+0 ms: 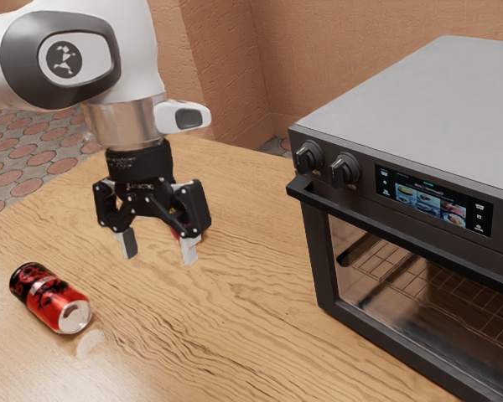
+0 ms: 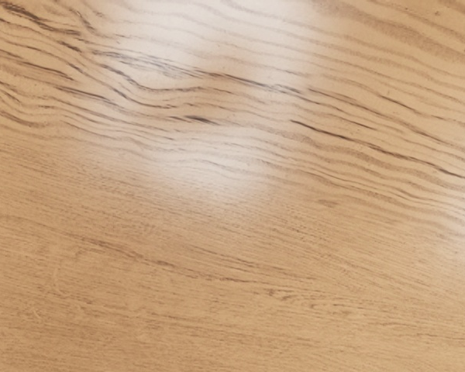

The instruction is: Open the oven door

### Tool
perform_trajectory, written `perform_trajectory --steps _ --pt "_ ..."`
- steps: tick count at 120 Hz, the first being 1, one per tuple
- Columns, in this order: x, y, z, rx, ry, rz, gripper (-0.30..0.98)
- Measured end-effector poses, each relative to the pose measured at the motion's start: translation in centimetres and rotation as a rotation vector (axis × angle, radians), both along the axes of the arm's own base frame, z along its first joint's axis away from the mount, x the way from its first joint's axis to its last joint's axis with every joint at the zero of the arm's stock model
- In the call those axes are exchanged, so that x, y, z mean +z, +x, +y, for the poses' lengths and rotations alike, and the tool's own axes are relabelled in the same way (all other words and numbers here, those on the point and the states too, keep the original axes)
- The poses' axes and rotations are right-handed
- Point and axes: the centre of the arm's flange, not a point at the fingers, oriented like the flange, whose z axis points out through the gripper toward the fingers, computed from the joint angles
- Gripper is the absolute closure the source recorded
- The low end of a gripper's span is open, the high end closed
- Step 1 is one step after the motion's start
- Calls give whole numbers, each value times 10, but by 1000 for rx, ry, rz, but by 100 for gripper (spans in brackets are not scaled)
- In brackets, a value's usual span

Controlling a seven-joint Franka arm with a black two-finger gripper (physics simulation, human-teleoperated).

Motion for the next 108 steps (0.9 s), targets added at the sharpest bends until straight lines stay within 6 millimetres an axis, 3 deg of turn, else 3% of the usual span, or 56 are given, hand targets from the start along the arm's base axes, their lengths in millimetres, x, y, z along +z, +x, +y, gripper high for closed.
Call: perform_trajectory --steps 8,29,39,46,52,63,69,75,89,108 --pt "2 11 -1 45 1 -65 0" --pt "26 11 -17 150 21 -195 0" --pt "47 -2 -28 192 26 -262 0" --pt "50 -45 -40 211 42 -331 0" --pt "47 -71 -32 223 23 -381 0" --pt "31 -63 -12 260 -13 -431 0" --pt "2 -47 -38 244 -16 -442 0" --pt "-12 -37 -68 231 -44 -473 0" --pt "-12 -28 -120 273 -153 -554 0" --pt "-9 -17 -155 400 -221 -640 0"
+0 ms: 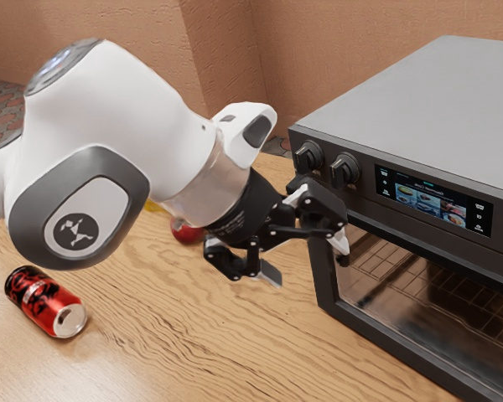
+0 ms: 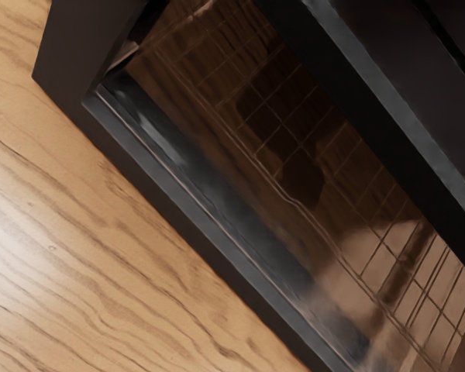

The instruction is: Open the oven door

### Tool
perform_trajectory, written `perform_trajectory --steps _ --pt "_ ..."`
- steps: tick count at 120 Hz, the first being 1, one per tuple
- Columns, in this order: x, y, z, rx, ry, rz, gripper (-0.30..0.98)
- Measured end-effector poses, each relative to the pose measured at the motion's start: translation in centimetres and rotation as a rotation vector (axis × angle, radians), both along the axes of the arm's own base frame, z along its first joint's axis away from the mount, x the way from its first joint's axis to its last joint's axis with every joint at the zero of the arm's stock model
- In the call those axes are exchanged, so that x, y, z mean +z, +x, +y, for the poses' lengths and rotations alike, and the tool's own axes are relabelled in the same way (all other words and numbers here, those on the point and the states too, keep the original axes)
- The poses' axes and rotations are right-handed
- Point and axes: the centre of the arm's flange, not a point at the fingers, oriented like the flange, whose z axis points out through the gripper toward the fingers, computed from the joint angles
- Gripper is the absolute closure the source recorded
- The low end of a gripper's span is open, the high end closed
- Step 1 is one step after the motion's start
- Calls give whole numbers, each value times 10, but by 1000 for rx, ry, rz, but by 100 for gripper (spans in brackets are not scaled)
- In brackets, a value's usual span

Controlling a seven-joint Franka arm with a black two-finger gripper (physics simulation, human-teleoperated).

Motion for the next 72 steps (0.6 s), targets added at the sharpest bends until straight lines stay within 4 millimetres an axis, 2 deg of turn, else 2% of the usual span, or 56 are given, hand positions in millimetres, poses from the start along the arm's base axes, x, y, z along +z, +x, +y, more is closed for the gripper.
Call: perform_trajectory --steps 28,52,72 --pt "-8 23 -15 178 -38 -60 0" --pt "2 27 -15 313 -154 -85 0" --pt "-7 35 -21 399 -217 -67 0"
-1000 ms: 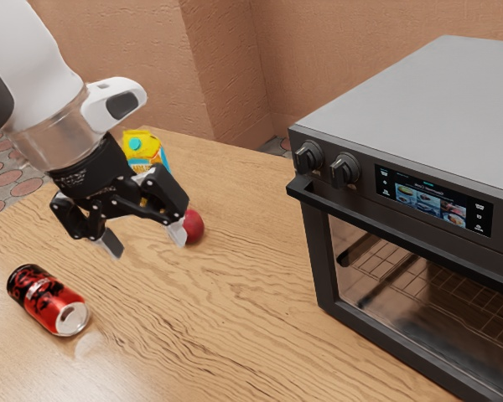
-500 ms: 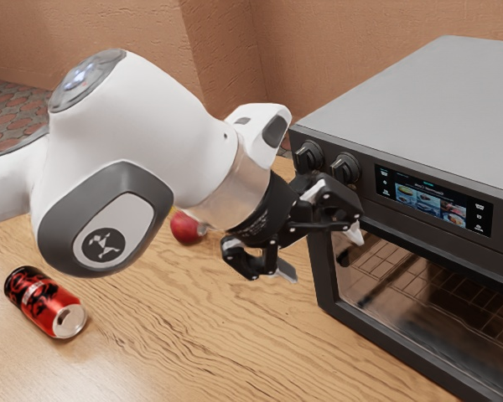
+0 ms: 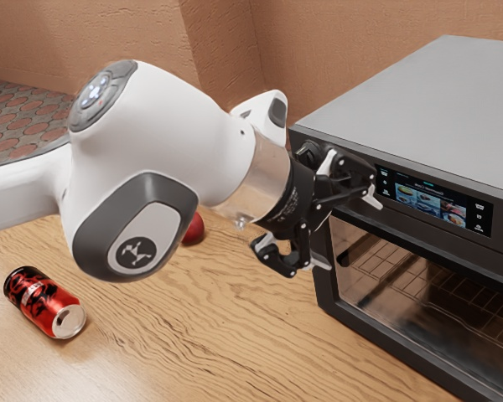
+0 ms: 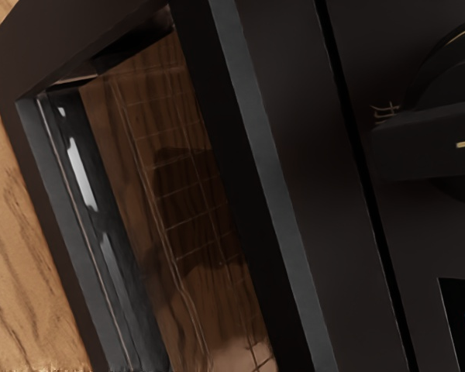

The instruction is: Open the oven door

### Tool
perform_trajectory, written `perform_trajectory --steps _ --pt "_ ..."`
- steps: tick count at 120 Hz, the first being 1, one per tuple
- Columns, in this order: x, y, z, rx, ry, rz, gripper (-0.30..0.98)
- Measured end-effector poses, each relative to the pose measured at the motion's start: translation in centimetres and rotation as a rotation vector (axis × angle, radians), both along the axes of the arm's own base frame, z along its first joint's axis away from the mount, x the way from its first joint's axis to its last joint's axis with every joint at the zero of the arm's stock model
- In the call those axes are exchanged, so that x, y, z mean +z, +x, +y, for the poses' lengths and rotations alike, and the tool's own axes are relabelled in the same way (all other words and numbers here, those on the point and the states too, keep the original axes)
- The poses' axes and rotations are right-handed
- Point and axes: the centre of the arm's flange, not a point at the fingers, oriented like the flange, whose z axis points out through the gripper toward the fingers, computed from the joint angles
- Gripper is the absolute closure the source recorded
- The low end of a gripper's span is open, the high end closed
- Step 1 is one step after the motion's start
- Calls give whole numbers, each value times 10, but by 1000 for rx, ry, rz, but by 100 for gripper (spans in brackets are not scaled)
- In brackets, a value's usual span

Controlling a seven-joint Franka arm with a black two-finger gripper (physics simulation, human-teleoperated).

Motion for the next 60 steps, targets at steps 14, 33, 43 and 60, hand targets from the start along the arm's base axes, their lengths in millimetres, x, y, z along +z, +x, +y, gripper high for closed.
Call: perform_trajectory --steps 14,33,43,60 --pt "-12 5 -11 34 -23 17 0" --pt "-16 11 -10 88 -57 26 0" --pt "-19 14 -7 116 -75 33 0" --pt "-24 16 -4 157 -116 55 0"
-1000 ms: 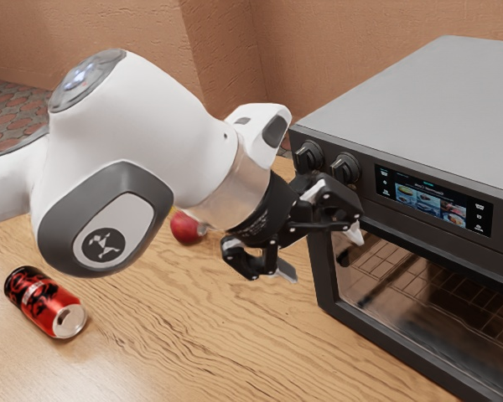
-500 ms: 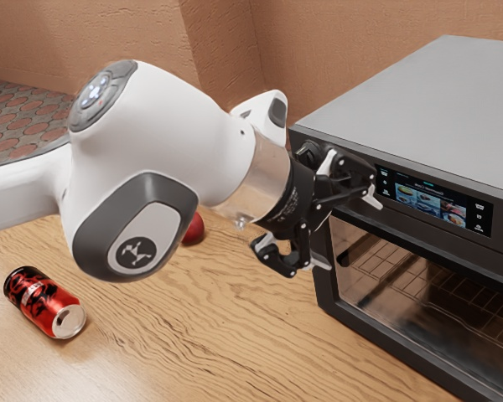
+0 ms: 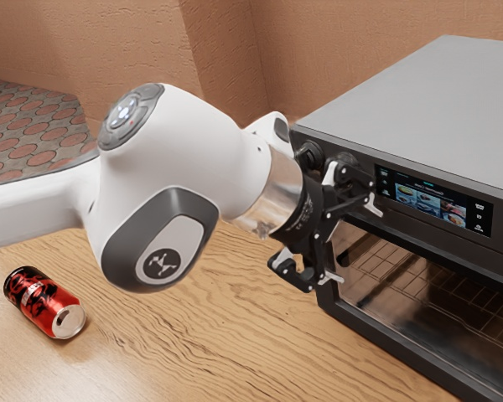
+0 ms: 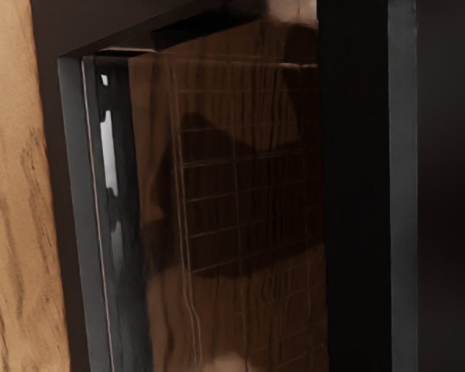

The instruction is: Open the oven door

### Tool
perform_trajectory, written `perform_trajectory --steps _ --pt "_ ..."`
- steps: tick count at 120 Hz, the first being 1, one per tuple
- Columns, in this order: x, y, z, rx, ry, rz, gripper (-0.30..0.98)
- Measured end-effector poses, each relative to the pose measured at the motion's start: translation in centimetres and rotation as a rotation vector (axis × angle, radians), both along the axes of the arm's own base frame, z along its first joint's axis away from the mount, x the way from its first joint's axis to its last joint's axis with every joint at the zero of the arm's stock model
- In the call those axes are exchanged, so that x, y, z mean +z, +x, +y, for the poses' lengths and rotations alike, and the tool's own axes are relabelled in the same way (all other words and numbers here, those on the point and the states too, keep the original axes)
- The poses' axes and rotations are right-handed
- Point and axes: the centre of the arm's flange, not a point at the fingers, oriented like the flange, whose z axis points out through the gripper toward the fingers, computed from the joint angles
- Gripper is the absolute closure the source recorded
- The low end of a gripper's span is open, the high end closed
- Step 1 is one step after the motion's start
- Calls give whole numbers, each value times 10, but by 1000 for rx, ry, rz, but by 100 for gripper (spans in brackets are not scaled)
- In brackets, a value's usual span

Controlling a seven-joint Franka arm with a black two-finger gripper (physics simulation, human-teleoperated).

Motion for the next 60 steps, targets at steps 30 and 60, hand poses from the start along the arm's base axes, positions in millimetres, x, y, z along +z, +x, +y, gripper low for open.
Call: perform_trajectory --steps 30,60 --pt "-19 -10 17 64 -59 56 0" --pt "-25 -86 64 122 -89 42 0"
